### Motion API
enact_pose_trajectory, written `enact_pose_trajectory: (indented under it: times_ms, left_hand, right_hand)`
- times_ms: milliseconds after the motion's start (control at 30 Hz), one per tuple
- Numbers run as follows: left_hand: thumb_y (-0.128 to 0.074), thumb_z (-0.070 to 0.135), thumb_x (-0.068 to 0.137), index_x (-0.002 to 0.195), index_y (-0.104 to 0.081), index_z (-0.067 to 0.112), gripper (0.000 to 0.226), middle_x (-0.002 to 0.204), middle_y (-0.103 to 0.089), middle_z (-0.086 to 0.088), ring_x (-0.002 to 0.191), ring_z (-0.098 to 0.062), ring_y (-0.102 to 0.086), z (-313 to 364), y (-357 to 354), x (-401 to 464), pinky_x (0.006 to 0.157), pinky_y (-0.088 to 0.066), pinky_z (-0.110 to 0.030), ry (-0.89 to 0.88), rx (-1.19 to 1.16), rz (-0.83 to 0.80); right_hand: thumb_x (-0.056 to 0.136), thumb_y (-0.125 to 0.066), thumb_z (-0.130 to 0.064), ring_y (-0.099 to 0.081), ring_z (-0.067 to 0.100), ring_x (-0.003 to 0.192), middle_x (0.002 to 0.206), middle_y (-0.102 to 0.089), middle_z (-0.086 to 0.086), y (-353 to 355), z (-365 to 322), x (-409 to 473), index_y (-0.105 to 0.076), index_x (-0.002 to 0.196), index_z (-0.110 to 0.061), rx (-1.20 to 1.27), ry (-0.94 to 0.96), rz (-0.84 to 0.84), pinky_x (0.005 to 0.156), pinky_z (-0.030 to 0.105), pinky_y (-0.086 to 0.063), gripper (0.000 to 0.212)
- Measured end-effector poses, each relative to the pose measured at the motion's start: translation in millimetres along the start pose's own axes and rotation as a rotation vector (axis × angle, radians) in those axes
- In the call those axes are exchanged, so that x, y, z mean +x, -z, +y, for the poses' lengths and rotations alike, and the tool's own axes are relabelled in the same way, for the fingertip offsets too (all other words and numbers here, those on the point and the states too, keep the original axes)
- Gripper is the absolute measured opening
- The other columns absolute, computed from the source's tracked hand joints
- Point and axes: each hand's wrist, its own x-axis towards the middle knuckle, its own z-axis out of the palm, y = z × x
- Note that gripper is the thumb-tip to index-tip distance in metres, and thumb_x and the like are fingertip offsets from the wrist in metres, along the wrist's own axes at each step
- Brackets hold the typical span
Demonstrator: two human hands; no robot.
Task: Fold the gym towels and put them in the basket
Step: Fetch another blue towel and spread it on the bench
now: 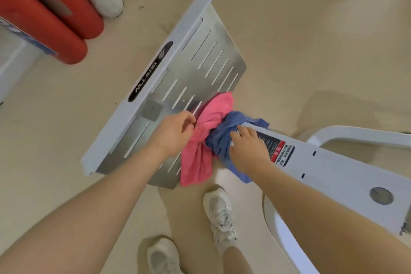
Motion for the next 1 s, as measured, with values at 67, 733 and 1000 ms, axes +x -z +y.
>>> enact_pose_trajectory:
  times_ms: [67, 733, 1000]
  left_hand:
    - [-0.049, 0.01, 0.09, 0.102, -0.06, 0.013, 0.016, 0.092, -0.064, -0.001, 0.079, -0.016, -0.055, -21.1, -30.4, 32.8, 0.074, -0.04, -0.022, 0.045, -0.062, 0.046]
    - [-0.047, 0.012, 0.091, 0.104, -0.06, 0.016, 0.019, 0.095, -0.066, -0.002, 0.083, -0.023, -0.058, -14.9, -27.4, 2.4, 0.069, -0.038, -0.026, 0.008, -0.086, -0.03]
    - [-0.054, 0.018, 0.081, 0.103, -0.06, 0.008, 0.025, 0.102, -0.059, -0.006, 0.094, -0.021, -0.055, 99.7, 109.8, -129.5, 0.079, -0.044, -0.033, -0.133, -0.011, -0.299]
  right_hand:
    - [0.095, -0.039, -0.018, -0.018, 0.027, 0.141, 0.154, -0.019, 0.007, -25.6, 15.3, 41.4, -0.035, 0.137, -0.011, -0.061, 0.051, 0.006, 0.107, 0.042, -0.03, 0.043]
    - [0.092, -0.049, -0.016, -0.044, 0.017, 0.087, 0.098, -0.052, 0.008, 38.4, 10.9, 50.7, -0.055, 0.117, -0.006, -0.074, 0.208, -0.469, 0.07, 0.025, -0.037, 0.029]
    - [0.085, -0.059, -0.018, -0.046, 0.011, 0.069, 0.077, -0.059, 0.002, 212.3, -57.9, -102.4, -0.061, 0.089, -0.007, -0.059, 0.503, -0.528, 0.065, 0.017, -0.036, 0.012]
